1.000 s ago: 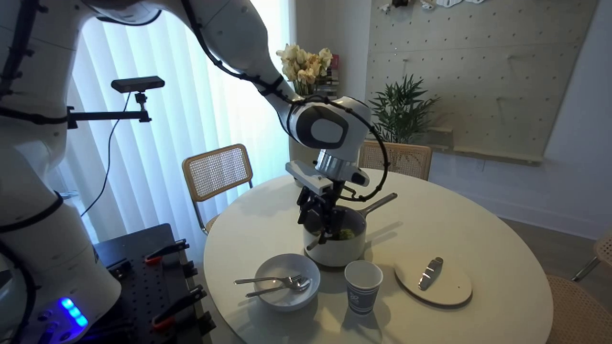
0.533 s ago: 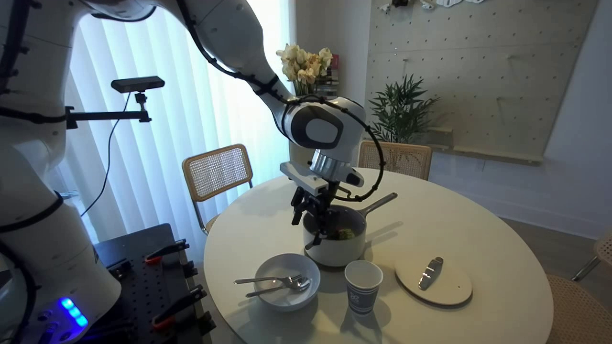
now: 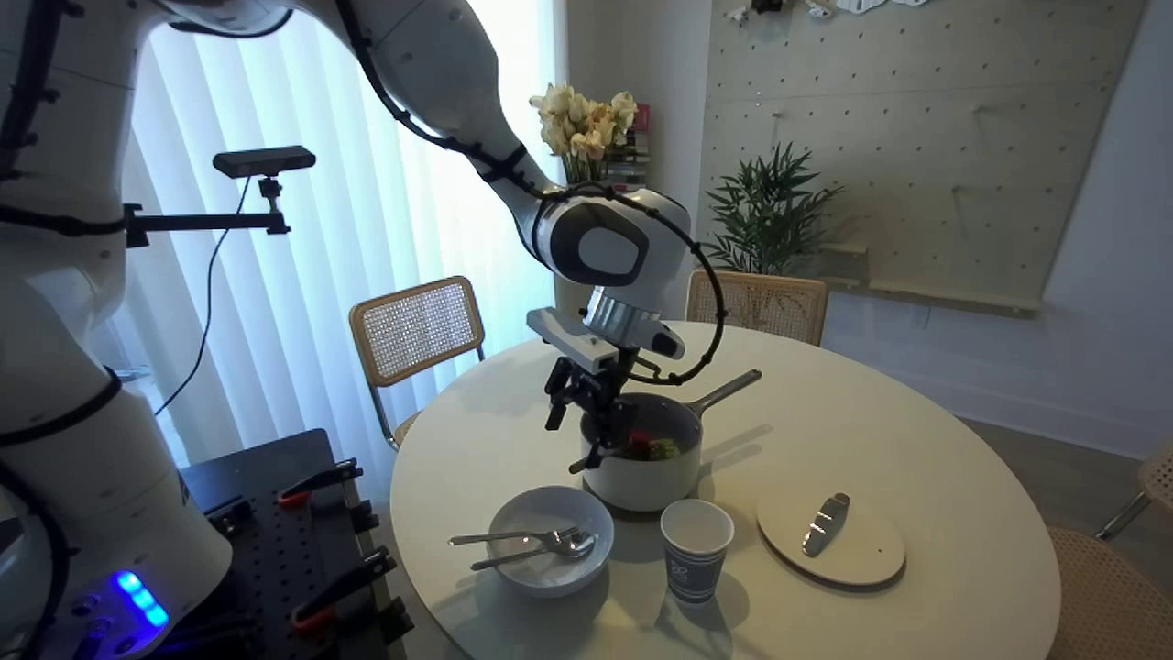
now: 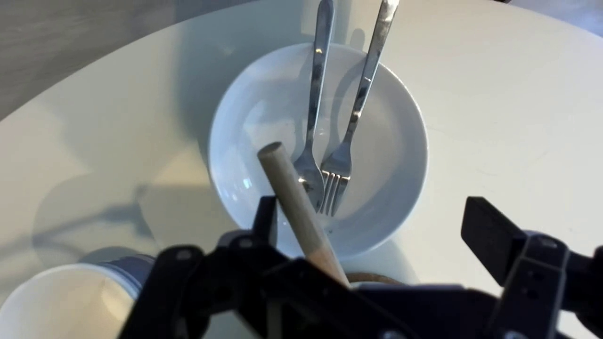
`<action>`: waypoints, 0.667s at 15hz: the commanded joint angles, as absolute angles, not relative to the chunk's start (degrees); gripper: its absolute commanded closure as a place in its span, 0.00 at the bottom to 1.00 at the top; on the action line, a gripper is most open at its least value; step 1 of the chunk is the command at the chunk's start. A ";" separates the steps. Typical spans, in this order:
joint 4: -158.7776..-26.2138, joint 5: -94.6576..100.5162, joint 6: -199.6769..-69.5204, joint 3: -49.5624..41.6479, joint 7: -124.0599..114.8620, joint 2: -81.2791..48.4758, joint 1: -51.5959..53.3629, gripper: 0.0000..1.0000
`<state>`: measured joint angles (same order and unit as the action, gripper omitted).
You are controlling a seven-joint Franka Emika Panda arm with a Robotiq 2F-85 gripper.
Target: Remove the green object from the pot on the table and put it in the white bowl
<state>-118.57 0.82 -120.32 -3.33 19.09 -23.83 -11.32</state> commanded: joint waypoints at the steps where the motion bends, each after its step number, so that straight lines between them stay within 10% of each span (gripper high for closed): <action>1: -120.24 0.03 -119.22 -2.57 19.78 -21.89 -10.74 0.00; 10: -119.65 -6.77 -116.39 0.96 19.70 -22.15 -9.77 0.00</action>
<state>-119.15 -4.29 -118.49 0.28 19.08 -23.83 -10.30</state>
